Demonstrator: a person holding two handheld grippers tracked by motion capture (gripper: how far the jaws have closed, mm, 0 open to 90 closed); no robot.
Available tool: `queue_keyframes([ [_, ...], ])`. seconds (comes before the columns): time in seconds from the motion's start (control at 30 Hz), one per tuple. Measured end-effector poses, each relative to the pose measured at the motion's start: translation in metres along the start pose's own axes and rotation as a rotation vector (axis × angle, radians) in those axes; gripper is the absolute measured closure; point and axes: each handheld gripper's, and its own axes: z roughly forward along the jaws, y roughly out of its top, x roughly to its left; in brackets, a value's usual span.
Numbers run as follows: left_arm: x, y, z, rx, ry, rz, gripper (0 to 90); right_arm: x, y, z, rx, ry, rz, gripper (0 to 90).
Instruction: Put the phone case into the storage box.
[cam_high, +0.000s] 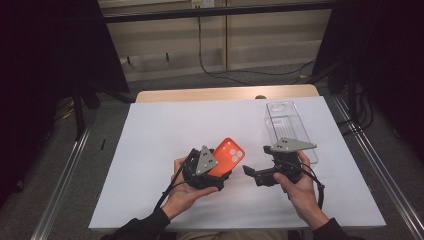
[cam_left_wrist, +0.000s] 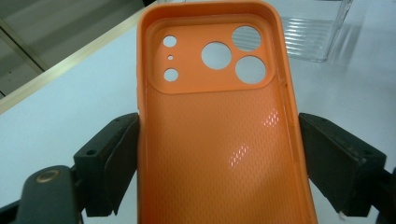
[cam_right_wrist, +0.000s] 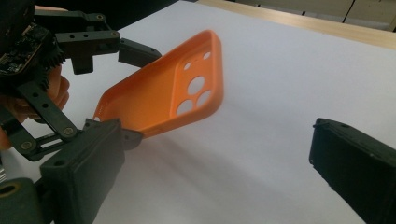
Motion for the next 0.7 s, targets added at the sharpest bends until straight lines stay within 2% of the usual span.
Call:
queue_keyframes([
  [0.17, -0.002, 0.0, 0.002, 0.0, 0.009, 0.013, 16.0, 0.001, 0.003, 0.005, 0.027, 0.03, 0.029, 2.9],
  [0.33, -0.003, -0.001, 0.003, 0.009, 0.012, 0.025, 16.0, 0.001, 0.006, 0.01, 0.051, 0.034, 0.039, 4.3],
  [0.47, -0.005, -0.001, 0.003, 0.0, 0.037, 0.044, 15.9, 0.003, 0.008, 0.016, 0.095, 0.008, 0.049, 6.3],
  [0.57, -0.006, 0.0, 0.003, -0.013, 0.05, 0.049, 15.9, 0.003, 0.01, 0.018, 0.108, 0.001, 0.057, 6.7],
  [0.7, -0.007, -0.001, 0.004, -0.02, 0.068, 0.058, 16.0, 0.006, 0.013, 0.018, 0.109, -0.016, 0.044, 16.5],
])
